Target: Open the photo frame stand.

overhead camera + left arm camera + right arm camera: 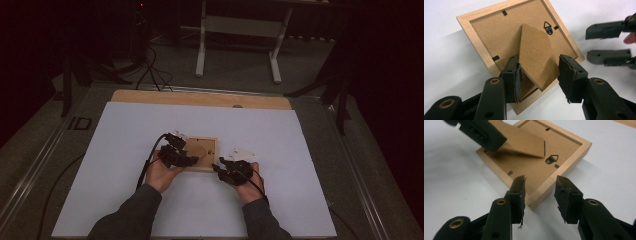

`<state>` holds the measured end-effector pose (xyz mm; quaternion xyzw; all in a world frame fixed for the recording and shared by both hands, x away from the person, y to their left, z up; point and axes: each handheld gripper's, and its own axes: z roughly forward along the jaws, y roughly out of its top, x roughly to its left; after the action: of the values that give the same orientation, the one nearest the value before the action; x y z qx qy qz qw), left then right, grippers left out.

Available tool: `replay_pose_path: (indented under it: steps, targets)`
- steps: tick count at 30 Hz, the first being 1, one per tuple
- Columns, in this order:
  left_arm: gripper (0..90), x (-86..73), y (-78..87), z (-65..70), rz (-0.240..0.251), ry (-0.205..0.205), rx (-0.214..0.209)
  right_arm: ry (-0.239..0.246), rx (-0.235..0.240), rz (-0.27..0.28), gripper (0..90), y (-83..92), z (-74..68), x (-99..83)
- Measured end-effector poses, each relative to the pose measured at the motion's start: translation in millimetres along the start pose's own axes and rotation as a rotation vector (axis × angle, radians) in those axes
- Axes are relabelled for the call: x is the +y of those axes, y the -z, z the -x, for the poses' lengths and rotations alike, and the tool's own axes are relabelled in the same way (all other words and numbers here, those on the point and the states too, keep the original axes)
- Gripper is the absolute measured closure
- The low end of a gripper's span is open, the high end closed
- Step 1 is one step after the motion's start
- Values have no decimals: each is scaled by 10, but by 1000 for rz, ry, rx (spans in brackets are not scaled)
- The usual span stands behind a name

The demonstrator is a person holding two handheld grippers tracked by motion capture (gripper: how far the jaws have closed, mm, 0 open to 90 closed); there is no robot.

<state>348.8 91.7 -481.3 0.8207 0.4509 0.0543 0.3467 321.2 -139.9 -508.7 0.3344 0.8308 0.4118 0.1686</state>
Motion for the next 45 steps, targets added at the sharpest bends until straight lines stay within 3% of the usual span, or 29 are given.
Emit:
replay_pose_path:
  steps: [9, 20, 37, 45]
  targets:
    - [541, -78, 12, 40, 33, -62, 23, -37, 14, -1, 521, 67, 87, 30]
    - [539, -173, 54, 154, 75, -146, 76, -32, 18, -21, 433, 68, 93, 66]
    - [539, -333, 65, 198, 147, -189, 102, -42, 66, -15, 438, 74, 113, 105]
    - [539, -405, 72, 256, 182, -218, 133, -46, 86, -1, 460, 71, 155, 169]
